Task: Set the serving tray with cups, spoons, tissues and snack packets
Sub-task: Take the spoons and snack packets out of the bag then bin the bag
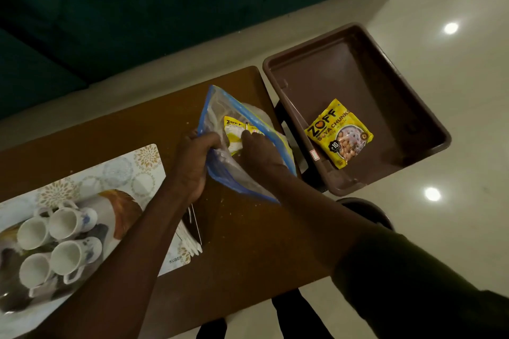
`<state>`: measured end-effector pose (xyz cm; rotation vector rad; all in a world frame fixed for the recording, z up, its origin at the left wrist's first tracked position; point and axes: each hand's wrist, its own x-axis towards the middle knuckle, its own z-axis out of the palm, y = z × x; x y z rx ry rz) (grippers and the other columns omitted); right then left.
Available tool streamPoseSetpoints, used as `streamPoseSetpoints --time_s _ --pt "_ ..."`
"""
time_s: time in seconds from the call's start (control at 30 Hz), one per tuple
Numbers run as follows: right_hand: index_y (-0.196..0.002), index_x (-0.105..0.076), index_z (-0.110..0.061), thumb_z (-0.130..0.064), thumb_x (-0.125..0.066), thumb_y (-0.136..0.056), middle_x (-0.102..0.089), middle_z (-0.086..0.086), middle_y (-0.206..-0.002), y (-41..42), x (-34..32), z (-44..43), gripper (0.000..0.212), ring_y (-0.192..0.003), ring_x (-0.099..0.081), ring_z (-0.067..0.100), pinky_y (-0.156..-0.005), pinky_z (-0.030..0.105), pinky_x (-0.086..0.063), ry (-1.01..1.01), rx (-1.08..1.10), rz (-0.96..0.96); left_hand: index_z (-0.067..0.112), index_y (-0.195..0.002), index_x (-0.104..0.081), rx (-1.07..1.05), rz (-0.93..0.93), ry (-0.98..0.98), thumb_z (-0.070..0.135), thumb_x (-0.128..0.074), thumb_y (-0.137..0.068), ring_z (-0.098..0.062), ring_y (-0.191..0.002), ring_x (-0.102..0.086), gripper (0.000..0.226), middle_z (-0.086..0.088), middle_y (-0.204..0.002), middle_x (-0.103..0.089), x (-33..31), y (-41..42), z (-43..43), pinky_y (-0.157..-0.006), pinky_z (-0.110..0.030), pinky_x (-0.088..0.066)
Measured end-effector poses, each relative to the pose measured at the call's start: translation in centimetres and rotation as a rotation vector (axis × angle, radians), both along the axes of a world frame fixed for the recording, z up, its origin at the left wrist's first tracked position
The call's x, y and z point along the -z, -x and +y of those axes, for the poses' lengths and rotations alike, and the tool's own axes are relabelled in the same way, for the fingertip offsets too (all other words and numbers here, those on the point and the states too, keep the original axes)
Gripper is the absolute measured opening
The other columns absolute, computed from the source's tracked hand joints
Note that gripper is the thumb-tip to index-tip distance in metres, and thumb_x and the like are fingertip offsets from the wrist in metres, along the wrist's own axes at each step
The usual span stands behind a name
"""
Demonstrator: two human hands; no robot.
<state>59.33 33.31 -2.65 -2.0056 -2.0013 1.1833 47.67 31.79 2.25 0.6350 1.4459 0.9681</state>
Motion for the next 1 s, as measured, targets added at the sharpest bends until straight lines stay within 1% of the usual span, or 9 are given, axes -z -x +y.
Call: streamPoseSetpoints --time_s 0.13,0.27,0.37,0.43,0.53,0.67,0.77,0.9,1.0 --pt "-0.123 -0.050 -0.011 -0.015 -0.036 -0.102 -0.055 0.018 -0.128 -0.8 -3.5 0.5 0.026 -0.107 -0.048 0.016 -0.079 0.014 -0.034 0.005 0.156 0.372 0.022 -0.079 -0.069 -0.080 0.073 -0.049 0.003 -0.061 -0.075 -0.010 -0.069 -0.067 0.021 0.008 -0.072 -0.069 0.7 -0.1 0.2 -0.070 -0.030 -0.053" --pt "-0.123 -0.052 -0.006 -0.013 -0.033 -0.103 -0.055 0.021 -0.126 -1.1 -8.2 2.1 0.028 -0.097 -0.047 0.022 -0.072 0.020 -0.033 0.151 -0.001 0.261 0.030 -0.083 -0.060 -0.161 0.233 -0.112 0.009 -0.061 -0.086 0.004 -0.063 -0.062 0.022 0.013 -0.075 -0.064 0.4 -0.8 0.1 -0.058 -0.017 -0.049" --pt "-0.076 -0.053 -0.017 -0.003 -0.034 -0.101 -0.061 0.013 -0.085 -1.8 -10.2 2.6 0.034 -0.075 -0.054 0.018 -0.075 0.028 -0.034 0.161 -0.095 0.204 0.034 -0.080 -0.057 -0.201 0.271 -0.122 0.016 -0.063 -0.087 0.005 -0.064 -0.059 0.020 0.014 -0.079 -0.060 -0.3 -1.2 0.0 -0.057 -0.014 -0.048" --pt "-0.060 -0.042 -0.021 -0.003 -0.036 -0.098 -0.059 -0.012 -0.053 -2.3 -10.4 2.3 0.043 -0.051 -0.053 -0.001 -0.050 0.015 -0.041 0.236 0.156 0.592 0.032 -0.075 -0.057 -0.218 0.301 -0.165 0.018 -0.064 -0.086 0.003 -0.059 -0.057 0.019 0.011 -0.074 -0.058 -0.9 -1.5 0.1 -0.058 -0.019 -0.047" --pt "-0.054 -0.056 -0.017 -0.007 -0.035 -0.097 -0.052 -0.009 -0.033 -3.0 -8.9 2.5 0.048 -0.026 -0.043 0.000 -0.030 0.007 -0.028 0.258 0.683 0.870 0.032 -0.080 -0.059 -0.155 0.278 -0.198 0.031 -0.066 -0.083 -0.008 -0.073 -0.063 0.007 0.005 -0.082 -0.064 -1.4 -1.8 0.0 -0.067 -0.029 -0.050" --pt "-0.072 -0.062 -0.014 -0.008 -0.044 -0.096 -0.062 0.002 -0.062 -3.1 -8.2 2.0 0.031 -0.050 -0.056 0.015 -0.048 0.019 -0.044 0.355 0.912 1.024 0.027 -0.098 -0.055 -0.013 0.300 -0.078 0.049 -0.073 -0.068 -0.023 -0.093 -0.066 0.041 0.000 -0.101 -0.065 -1.1 -3.1 -0.9 -0.078 -0.043 -0.056" --pt "-0.075 -0.056 -0.012 -0.004 -0.046 -0.094 -0.058 0.003 -0.069 -3.5 -7.3 1.1 0.022 -0.045 -0.059 0.002 -0.045 0.013 -0.047 0.230 0.814 0.825 0.028 -0.125 -0.050 -0.014 0.296 0.006 0.055 -0.075 -0.057 -0.021 -0.110 -0.063 0.077 0.002 -0.123 -0.062 -1.1 -3.4 -1.6 -0.091 -0.045 -0.055" --pt "-0.112 -0.062 -0.001 -0.016 -0.034 -0.097 -0.068 0.018 -0.107 -3.5 -6.6 0.9 0.035 -0.095 -0.068 0.029 -0.081 0.040 -0.056 0.181 1.154 0.823 0.037 -0.099 -0.057 0.013 0.343 -0.075 0.036 -0.072 -0.070 -0.015 -0.096 -0.063 0.032 0.015 -0.096 -0.060 -1.3 -3.6 -2.0 -0.077 -0.039 -0.056" --pt "-0.101 -0.068 -0.007 -0.016 -0.037 -0.097 -0.072 0.007 -0.084 -4.2 -6.5 0.5 0.032 -0.071 -0.069 0.020 -0.057 0.022 -0.057 0.238 1.262 0.986 0.032 -0.099 -0.061 -0.082 0.294 -0.068 0.021 -0.070 -0.078 -0.015 -0.092 -0.064 0.025 0.010 -0.096 -0.064 -0.8 -3.9 -1.9 -0.071 -0.031 -0.055"
